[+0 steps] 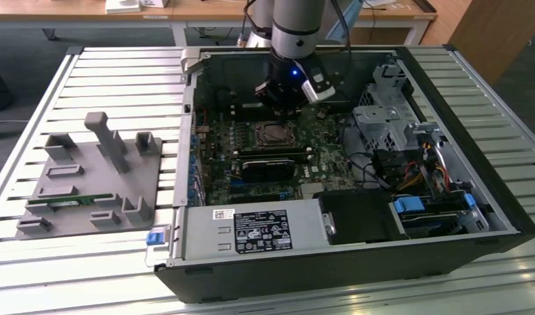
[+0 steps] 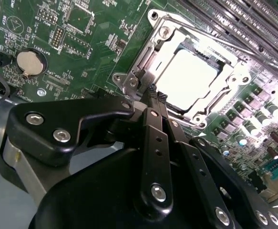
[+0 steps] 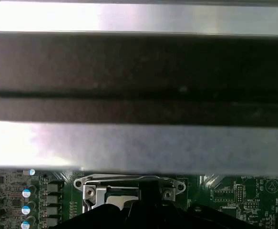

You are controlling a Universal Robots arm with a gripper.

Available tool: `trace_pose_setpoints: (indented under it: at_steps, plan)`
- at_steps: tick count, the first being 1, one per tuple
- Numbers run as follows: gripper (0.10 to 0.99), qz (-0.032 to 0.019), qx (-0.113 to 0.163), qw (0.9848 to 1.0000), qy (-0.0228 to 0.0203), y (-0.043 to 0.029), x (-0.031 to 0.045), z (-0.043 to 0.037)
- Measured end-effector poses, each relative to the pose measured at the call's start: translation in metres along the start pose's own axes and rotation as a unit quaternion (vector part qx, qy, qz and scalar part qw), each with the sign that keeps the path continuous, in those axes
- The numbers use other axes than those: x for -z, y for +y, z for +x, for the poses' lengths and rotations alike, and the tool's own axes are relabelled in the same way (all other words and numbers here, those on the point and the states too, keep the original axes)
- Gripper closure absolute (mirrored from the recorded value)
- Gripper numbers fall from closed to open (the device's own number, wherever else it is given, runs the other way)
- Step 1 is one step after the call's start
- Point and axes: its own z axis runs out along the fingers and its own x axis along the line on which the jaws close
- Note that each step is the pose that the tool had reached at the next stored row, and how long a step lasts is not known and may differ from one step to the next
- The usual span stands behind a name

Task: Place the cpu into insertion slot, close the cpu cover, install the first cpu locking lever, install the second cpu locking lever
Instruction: 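Install the second cpu locking lever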

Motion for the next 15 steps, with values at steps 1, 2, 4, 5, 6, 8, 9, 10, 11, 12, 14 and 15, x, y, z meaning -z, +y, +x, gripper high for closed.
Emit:
trace_pose_setpoints:
  at_steps: [1, 2, 4, 5, 6, 8, 9, 10, 11, 12, 14, 15]
  plan:
    - [0.98, 0.0, 0.0, 1.0, 0.0, -0.001, 0.0, 0.0]
    - [0.98, 0.0, 0.0, 1.0, 0.0, -0.0017, 0.0, 0.0]
    - [0.98, -0.0002, 0.0, 1.0, -0.0001, -0.0032, 0.0001, 0.0]
    - [0.98, -0.0003, 0.0, 1.0, -0.0001, -0.0034, 0.0002, 0.0]
    - [0.98, -0.0003, 0.0, 1.0, 0.0, -0.0035, 0.0006, 0.0]
    - [0.98, -0.0004, 0.0, 1.0, 0.0, -0.0036, 0.0024, 0.0]
    - [0.98, -0.0004, 0.0, 1.0, 0.0, -0.0035, 0.004, 0.0]
    - [0.98, -0.0005, 0.0, 1.0, 0.0, -0.0035, 0.0058, 0.0]
    - [0.98, -0.0005, 0.0, 1.0, 0.0, -0.0034, 0.0079, 0.0001]
    - [0.98, -0.0004, 0.0, 1.0, 0.0, -0.0034, 0.01, 0.0001]
    - [0.98, -0.0004, 0.0, 1.0, 0.0, -0.0033, 0.013, 0.0001]
    - [0.98, -0.0005, 0.0, 1.0, 0.0, -0.0033, 0.0141, 0.0001]
